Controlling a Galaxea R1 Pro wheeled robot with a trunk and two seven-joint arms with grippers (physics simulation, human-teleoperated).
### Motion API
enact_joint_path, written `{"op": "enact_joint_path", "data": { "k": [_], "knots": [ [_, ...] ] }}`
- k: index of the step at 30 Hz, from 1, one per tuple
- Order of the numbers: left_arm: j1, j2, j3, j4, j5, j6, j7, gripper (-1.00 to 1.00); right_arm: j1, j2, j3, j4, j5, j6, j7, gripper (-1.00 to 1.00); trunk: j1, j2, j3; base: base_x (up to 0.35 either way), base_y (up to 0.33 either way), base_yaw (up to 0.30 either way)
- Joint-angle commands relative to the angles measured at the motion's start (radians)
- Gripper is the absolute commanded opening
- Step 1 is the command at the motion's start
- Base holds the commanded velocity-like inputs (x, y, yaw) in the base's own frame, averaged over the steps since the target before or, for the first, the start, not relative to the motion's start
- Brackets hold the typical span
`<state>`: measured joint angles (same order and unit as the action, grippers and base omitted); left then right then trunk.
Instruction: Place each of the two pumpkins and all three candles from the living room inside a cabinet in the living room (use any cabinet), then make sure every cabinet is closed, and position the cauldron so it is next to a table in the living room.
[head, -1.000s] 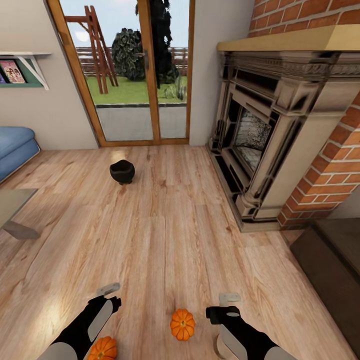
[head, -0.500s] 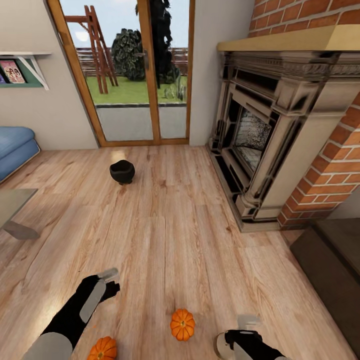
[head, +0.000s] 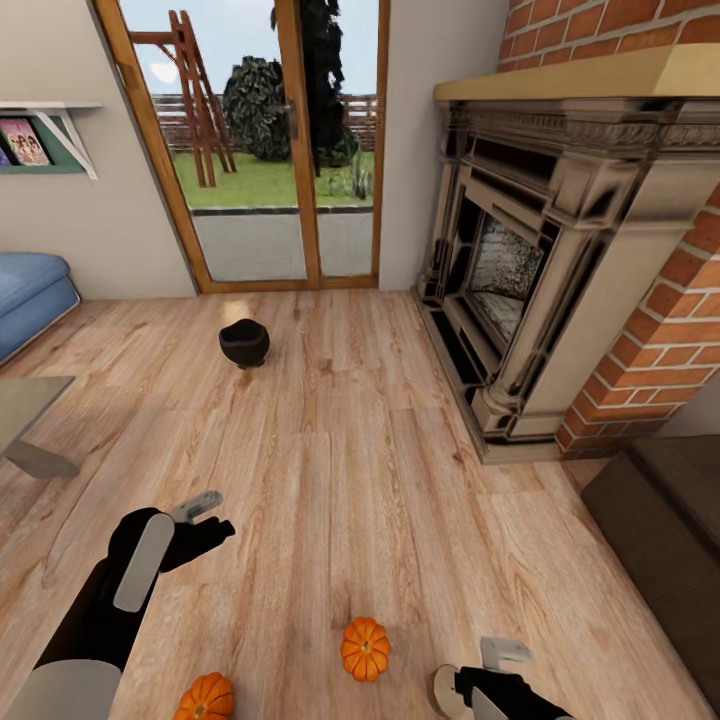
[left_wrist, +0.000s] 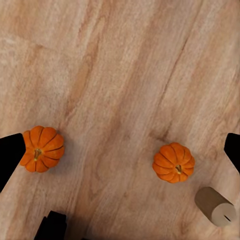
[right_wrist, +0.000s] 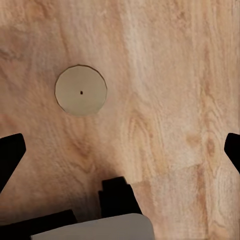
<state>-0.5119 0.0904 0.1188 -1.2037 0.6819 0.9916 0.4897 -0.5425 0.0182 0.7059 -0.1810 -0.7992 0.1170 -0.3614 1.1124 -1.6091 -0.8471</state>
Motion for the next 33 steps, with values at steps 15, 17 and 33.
{"op": "enact_joint_path", "data": {
  "k": [15,17,33],
  "knots": [
    [0.0,0.001,0.009,-0.024,0.014,0.005,0.009,1.0,-0.001,-0.001,0.014,-0.012,-0.003,-0.091,-0.003,1.0,0.058,-0.106,-0.048,0.0,0.0,0.0],
    [0.001,0.001,0.009,-0.024,0.015,0.005,0.009,1.0,-0.001,-0.001,0.014,-0.011,-0.003,-0.1,-0.003,1.0,0.065,-0.12,-0.054,0.0,0.0,0.0],
    [0.001,0.03,0.008,-0.028,0.098,0.005,0.01,1.0,-0.001,-0.001,0.015,-0.012,-0.003,-0.108,-0.005,1.0,0.127,-0.232,-0.104,0.0,0.0,0.0]
  ]
}}
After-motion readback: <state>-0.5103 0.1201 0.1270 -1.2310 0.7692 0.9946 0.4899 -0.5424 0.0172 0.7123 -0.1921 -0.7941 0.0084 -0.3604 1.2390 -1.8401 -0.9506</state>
